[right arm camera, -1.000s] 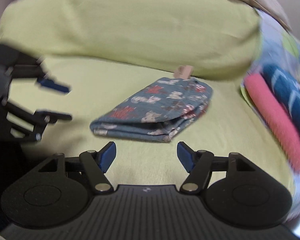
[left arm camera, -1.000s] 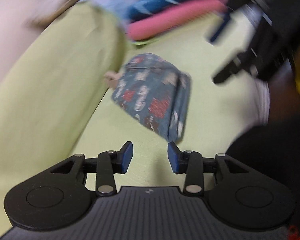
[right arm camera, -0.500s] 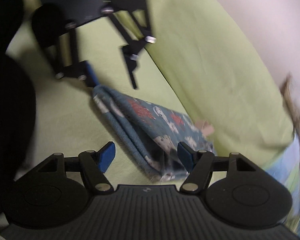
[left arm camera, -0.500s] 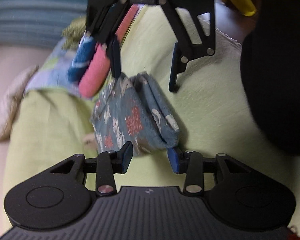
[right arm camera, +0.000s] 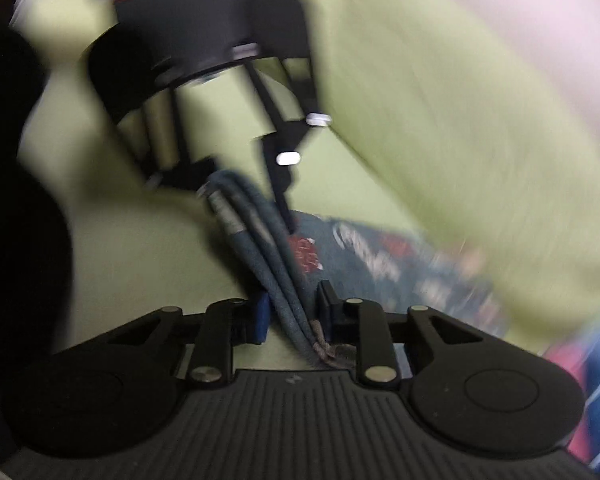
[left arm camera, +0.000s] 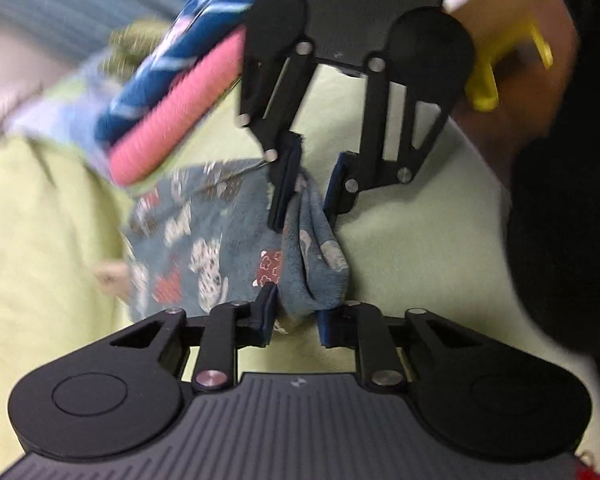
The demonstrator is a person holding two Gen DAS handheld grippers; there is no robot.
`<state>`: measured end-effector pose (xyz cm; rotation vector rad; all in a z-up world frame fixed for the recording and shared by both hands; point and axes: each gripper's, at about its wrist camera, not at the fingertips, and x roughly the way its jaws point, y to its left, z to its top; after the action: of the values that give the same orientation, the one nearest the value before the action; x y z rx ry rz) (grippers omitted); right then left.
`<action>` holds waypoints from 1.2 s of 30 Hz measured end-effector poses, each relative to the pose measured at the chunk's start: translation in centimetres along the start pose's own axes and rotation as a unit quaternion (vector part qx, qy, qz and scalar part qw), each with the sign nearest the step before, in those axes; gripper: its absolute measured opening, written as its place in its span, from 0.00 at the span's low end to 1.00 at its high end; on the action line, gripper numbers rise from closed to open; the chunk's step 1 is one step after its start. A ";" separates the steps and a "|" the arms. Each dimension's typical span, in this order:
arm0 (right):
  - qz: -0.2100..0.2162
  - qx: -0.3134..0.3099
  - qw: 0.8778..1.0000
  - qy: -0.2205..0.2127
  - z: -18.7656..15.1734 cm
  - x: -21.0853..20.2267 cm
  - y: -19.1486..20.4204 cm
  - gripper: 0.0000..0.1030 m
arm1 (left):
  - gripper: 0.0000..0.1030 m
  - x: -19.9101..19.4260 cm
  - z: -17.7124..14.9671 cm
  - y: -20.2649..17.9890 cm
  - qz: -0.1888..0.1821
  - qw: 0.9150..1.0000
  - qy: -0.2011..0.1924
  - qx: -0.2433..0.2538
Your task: Fold shopping bag
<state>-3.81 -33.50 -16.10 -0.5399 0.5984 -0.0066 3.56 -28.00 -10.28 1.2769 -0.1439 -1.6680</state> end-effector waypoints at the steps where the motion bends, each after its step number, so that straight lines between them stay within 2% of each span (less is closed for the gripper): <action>1: 0.019 0.038 0.999 0.007 0.4 0.0 -1.2 0.19 | 0.19 -0.1 0.1 0.7 -0.013 1.000 0.001 -0.027; 5: 0.087 0.167 0.982 0.033 0.8 -0.3 -5.0 0.17 | 0.21 -1.2 1.0 1.7 -0.052 0.994 -0.005 -0.099; 8: 0.143 0.220 0.964 0.048 -0.1 -1.2 -6.6 0.17 | 0.23 -2.1 1.4 1.7 -0.079 0.987 -0.012 -0.143; 11: 0.169 0.266 0.948 0.052 -0.8 -1.3 -7.7 0.17 | 0.22 -1.8 1.3 3.1 -0.091 0.975 -0.006 -0.204; 14: 0.211 0.356 0.908 0.069 -1.9 -0.4 -10.5 0.16 | 0.17 -1.4 1.1 5.5 -0.108 0.958 0.005 -0.265; 17: 0.258 0.448 0.851 0.090 -3.7 1.0 -12.6 0.15 | 0.13 -1.0 1.1 7.4 -0.117 0.944 0.019 -0.307; 20: 0.294 0.524 0.791 0.115 -5.5 1.7 -13.3 0.11 | 0.13 -1.4 0.7 7.4 -0.111 0.935 0.026 -0.335; 21: 0.301 0.538 0.778 0.123 -5.8 2.1 -13.5 0.10 | 0.13 -1.5 0.7 7.2 -0.108 0.934 0.027 -0.340; 24: 0.315 0.565 0.749 0.142 -6.3 3.1 -13.8 0.10 | 0.12 -1.5 0.7 6.7 -0.098 0.931 0.032 -0.351; 27: 0.318 0.571 0.740 0.157 -6.2 4.1 -14.1 0.10 | 0.12 -1.1 0.5 6.5 -0.093 0.926 0.033 -0.364; 30: 0.320 0.577 0.732 0.172 -6.1 5.0 -14.4 0.09 | 0.12 -0.7 0.8 6.1 -0.079 0.928 0.036 -0.362; 35: 0.324 0.586 0.716 0.196 -5.9 6.6 -14.8 0.07 | 0.10 -2.3 2.5 5.2 -0.021 0.945 0.044 -0.323; 36: 0.324 0.587 0.714 0.201 -5.9 6.8 -14.9 0.07 | 0.07 -2.9 3.0 5.1 -0.006 0.949 0.040 -0.313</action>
<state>0.88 -50.26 -16.61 0.9774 1.0385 0.1581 4.26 -29.71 -3.98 0.8537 0.4163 -1.4953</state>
